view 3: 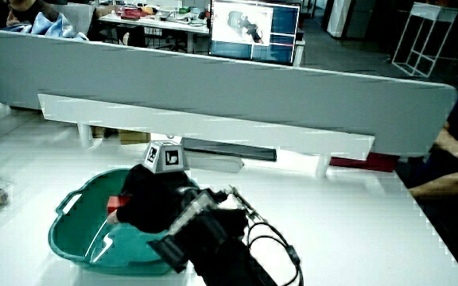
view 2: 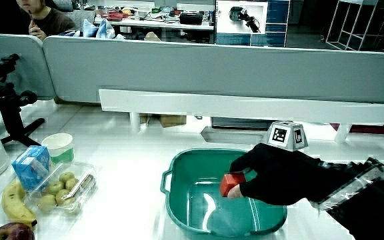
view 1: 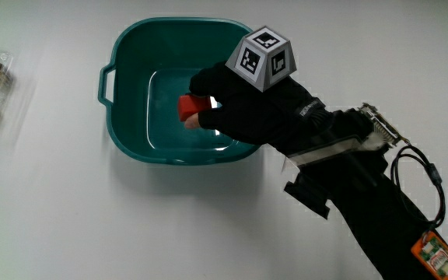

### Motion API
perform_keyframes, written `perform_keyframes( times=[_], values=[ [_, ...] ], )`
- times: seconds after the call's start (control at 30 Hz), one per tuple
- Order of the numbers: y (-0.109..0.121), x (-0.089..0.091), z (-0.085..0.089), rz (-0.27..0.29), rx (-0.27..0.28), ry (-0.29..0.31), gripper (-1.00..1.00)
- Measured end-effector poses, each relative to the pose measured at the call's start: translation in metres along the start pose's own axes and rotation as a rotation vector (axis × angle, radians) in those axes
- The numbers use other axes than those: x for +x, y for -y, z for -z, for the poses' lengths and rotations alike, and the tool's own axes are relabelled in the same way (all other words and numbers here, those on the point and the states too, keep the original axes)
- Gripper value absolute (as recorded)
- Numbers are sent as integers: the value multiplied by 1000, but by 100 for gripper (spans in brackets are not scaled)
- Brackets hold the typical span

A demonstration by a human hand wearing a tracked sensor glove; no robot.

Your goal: Place red block

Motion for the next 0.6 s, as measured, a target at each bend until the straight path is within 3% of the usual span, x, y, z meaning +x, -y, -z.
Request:
perform_keyframes(
  times=[0.43,0.53,0.6],
  values=[
    [-30,26,27,96,-46,-28,0],
    [-38,32,35,140,-56,-9,0],
    [-41,34,38,142,-59,-32,0]
  ],
)
